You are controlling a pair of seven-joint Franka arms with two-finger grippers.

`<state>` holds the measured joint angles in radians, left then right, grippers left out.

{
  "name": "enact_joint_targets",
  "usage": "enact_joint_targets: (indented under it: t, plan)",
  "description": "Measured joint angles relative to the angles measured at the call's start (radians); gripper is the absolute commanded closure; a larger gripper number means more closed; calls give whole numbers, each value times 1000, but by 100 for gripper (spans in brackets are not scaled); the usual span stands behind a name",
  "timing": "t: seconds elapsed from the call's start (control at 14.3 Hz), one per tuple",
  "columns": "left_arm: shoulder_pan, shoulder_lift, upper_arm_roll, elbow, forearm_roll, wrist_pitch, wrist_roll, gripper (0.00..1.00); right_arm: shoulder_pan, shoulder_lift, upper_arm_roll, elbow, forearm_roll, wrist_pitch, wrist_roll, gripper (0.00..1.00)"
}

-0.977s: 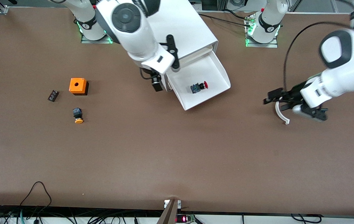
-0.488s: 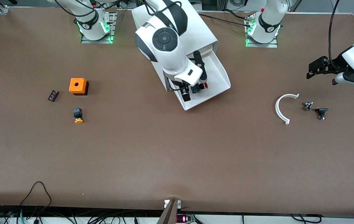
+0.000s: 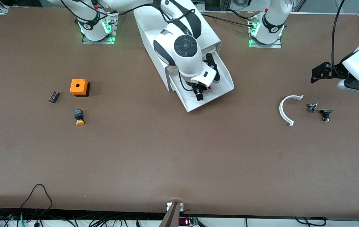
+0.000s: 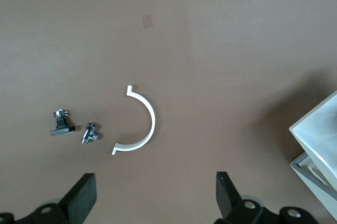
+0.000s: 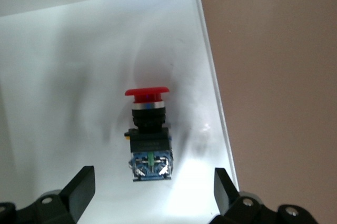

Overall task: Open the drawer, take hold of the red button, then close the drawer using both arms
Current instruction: 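Lower the right gripper onto the red button and close it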

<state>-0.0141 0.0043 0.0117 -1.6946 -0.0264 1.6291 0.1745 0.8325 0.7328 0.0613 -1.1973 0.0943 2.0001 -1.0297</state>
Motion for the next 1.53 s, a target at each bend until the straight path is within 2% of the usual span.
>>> enact_joint_targets:
  t: [0.56, 0.63, 1.19, 1.4, 1.53]
  plan:
    - [1, 5, 1, 6, 0, 0, -6, 0, 13, 30, -3, 0, -22, -1, 1, 5]
    - [2, 6, 1, 6, 0, 0, -6, 0, 15, 34, -3, 0, -22, -1, 5, 8]
    - [4, 8, 3, 6, 0, 0, -7, 0, 35, 42, -4, 2, -65, 12, 17, 48]
    - [4, 12, 4, 7, 0, 0, -8, 0, 37, 42, -5, 4, -66, 17, 18, 69]
    - [4, 15, 5, 12, 0, 0, -8, 0, 39, 42, -5, 4, -66, 23, 18, 76]
